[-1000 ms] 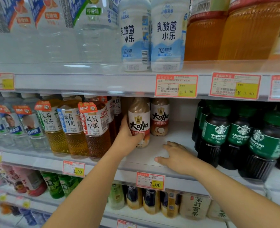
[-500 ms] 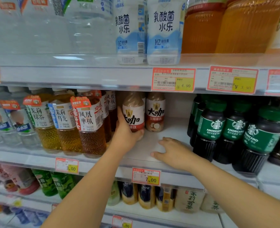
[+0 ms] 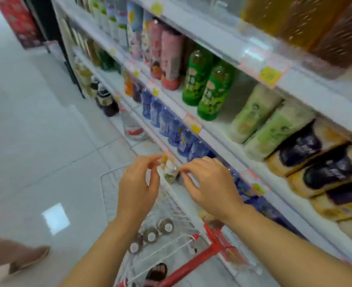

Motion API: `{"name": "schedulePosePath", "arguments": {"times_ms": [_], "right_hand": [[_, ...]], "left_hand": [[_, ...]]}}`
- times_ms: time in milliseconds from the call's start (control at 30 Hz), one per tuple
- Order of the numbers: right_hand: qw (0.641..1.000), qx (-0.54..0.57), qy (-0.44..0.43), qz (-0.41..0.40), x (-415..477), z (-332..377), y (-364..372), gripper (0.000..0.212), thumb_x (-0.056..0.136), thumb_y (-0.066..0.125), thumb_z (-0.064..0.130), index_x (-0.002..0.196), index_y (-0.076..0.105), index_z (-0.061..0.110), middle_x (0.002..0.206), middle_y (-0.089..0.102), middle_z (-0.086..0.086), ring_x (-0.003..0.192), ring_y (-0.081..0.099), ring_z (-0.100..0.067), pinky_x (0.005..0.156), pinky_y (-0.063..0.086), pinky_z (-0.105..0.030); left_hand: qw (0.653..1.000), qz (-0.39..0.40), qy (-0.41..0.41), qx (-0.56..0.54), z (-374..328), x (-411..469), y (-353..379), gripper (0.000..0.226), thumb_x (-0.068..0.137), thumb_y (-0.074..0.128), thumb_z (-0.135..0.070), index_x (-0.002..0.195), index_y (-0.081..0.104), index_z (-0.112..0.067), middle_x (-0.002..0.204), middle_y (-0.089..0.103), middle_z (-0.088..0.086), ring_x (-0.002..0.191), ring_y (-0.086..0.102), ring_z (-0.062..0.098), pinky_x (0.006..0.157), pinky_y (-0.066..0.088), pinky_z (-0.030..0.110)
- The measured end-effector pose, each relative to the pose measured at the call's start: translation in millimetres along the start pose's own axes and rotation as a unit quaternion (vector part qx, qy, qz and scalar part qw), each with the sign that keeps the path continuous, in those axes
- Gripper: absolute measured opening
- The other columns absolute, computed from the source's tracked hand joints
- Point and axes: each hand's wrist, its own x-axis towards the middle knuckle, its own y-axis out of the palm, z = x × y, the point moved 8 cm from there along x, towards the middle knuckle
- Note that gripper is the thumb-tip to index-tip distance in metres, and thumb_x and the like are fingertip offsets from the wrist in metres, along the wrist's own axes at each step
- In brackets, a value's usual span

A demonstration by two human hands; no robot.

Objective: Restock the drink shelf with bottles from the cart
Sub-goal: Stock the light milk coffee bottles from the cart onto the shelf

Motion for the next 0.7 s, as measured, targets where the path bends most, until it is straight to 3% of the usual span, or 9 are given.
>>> {"name": "schedulePosePath", "arguments": {"times_ms": [167,333,467,567,667,700], "right_hand": [[0.975,0.064,0.031,0.212,-31,5,187,0.016,0.078,0.062,0.015,0.092,0.069,0.017,0.086,0.07,0.002,0.079,0.065,-0.022,0.066,0.05,-0.03],[0.916,0.039,0.139,0.375,-92,-32,331,0.021,0.086,0.05,0.02,0.099,0.066,0.025,0.103,0.066,0.0,0.093,0.06,-0.026,0.074,0.051,-0.037],[0.859,-0.018,0.143,0.492,-149,-71,419,0.026,0.078,0.047,0.027,0.098,0.053,0.042,0.112,0.049,0.003,0.104,0.058,-0.032,0.082,0.051,-0.041],[0.84,-0.018,0.199,0.505,-159,-83,434,0.031,0.079,0.061,0.012,0.109,0.061,0.02,0.126,0.041,-0.013,0.11,0.053,-0.035,0.094,0.045,-0.037],[0.849,0.011,0.214,0.483,-152,-83,439,0.009,0.08,0.066,0.018,0.08,0.063,0.026,0.123,0.04,-0.015,0.103,0.055,-0.034,0.09,0.045,-0.033],[0.852,0.028,0.219,0.474,-150,-83,440,0.02,0.079,0.067,0.018,0.067,0.057,0.031,0.12,0.043,-0.014,0.1,0.055,-0.034,0.087,0.045,-0.033]], "left_hand": [[0.965,0.021,-0.245,0.092,160,-111,-25,0.024,0.089,0.049,-0.016,0.105,0.057,-0.032,0.099,0.059,-0.011,0.093,0.058,0.011,0.078,0.045,0.027],[0.894,0.161,-0.385,0.16,258,-214,11,0.052,0.087,0.058,-0.016,0.136,0.042,-0.02,0.136,0.044,0.004,0.124,0.042,0.025,0.1,0.033,0.033],[0.885,0.162,-0.419,0.123,278,-250,30,0.05,0.089,0.058,-0.021,0.136,0.041,-0.022,0.148,0.022,-0.001,0.129,0.038,0.019,0.099,0.037,0.033],[0.9,0.14,-0.4,0.103,285,-249,34,0.049,0.089,0.059,-0.022,0.135,0.042,-0.023,0.147,0.024,-0.004,0.127,0.038,0.014,0.099,0.036,0.029],[0.898,0.167,-0.38,0.147,289,-249,38,0.05,0.087,0.06,-0.02,0.135,0.044,-0.023,0.146,0.031,0.002,0.131,0.034,0.023,0.107,0.031,0.038],[0.897,0.172,-0.367,0.176,288,-246,39,0.05,0.085,0.062,-0.017,0.133,0.046,-0.022,0.144,0.035,0.006,0.132,0.034,0.027,0.109,0.03,0.045]]}}
